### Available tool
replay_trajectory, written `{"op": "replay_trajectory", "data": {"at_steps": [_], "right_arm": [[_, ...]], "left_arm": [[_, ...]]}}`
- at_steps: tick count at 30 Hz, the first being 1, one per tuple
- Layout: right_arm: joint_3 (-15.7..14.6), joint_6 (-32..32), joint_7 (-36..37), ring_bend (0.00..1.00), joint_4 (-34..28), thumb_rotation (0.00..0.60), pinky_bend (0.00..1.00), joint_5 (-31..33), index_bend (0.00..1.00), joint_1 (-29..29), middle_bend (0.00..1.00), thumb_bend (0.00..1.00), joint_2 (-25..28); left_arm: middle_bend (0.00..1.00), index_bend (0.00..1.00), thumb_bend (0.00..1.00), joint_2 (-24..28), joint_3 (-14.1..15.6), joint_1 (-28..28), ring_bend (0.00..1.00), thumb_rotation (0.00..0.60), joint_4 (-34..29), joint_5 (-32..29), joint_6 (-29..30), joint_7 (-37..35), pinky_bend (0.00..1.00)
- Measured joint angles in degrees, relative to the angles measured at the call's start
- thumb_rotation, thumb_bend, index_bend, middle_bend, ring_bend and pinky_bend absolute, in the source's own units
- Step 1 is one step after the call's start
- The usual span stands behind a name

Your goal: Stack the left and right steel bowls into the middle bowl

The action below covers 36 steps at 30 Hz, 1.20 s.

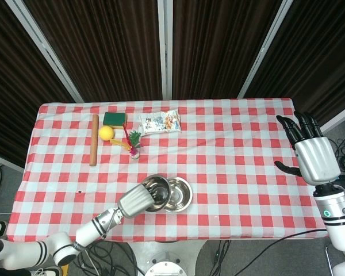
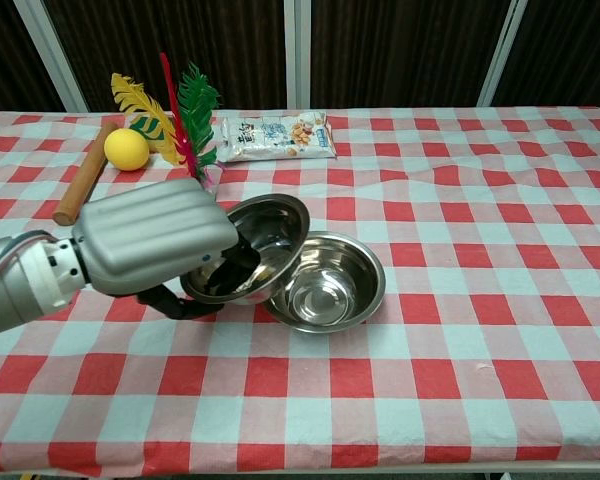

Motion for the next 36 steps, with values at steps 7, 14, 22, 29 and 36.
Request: {"op": "replay_trajectory", "data": {"at_steps": [7,14,22,29,36], "right_arm": [[0.87,2.07,2.54,0.00,-0.67,0.600,0.01,-0.49,0.05,-1.06,0.15,0.00,1.76],[1.47,3.04,4.89,0.00,-0.70,0.600,0.01,-0.78,0.05,-1.86,0.15,0.00,3.38],[1.59,3.25,6.33,0.00,-0.04,0.600,0.01,-0.73,0.05,-2.31,0.15,0.00,3.80],[1.51,3.61,6.93,0.00,-0.13,0.600,0.01,-1.30,0.05,-2.73,0.15,0.00,4.17],[1.34,3.44,6.22,0.00,-0.41,0.600,0.01,-1.63,0.05,-2.69,0.15,0.00,3.96]], "left_arm": [[0.70,0.68,0.37,-1.65,-2.17,-2.93,0.65,0.600,0.01,-1.38,-2.56,2.43,0.71],[0.69,0.67,0.36,-3.19,-2.98,-4.79,0.64,0.600,0.46,-2.35,-3.76,3.70,0.71],[0.37,0.25,0.17,-2.45,-2.20,-6.70,0.31,0.600,0.83,-2.12,-4.95,1.01,0.39],[0.31,0.22,0.14,1.01,-1.83,-7.82,0.25,0.600,0.49,-1.30,-4.44,0.45,0.34],[0.31,0.22,0.14,8.53,-2.52,-6.59,0.25,0.600,-4.00,-3.99,-3.55,3.69,0.34]]}}
